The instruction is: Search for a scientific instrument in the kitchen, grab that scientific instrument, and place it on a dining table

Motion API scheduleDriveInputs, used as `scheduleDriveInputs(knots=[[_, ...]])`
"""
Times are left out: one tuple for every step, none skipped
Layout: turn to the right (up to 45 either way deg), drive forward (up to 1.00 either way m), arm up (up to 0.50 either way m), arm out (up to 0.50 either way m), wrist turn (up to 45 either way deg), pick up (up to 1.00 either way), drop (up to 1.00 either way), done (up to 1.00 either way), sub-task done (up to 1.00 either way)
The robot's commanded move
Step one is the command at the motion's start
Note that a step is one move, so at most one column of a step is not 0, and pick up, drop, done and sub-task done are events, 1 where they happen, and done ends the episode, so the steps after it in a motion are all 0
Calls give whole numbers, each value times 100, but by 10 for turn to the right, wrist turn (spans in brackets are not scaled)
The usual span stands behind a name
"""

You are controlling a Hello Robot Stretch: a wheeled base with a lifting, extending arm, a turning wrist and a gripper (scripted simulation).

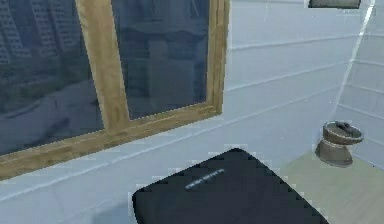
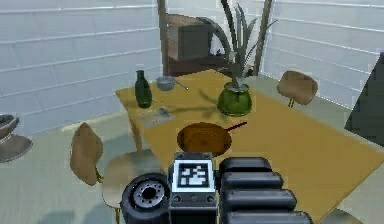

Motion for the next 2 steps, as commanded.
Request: scheduleDriveInputs(knots=[[-450,0,0,0,0,0,0,0,0],[-120,0,0,0,0,0,0,0,0]])
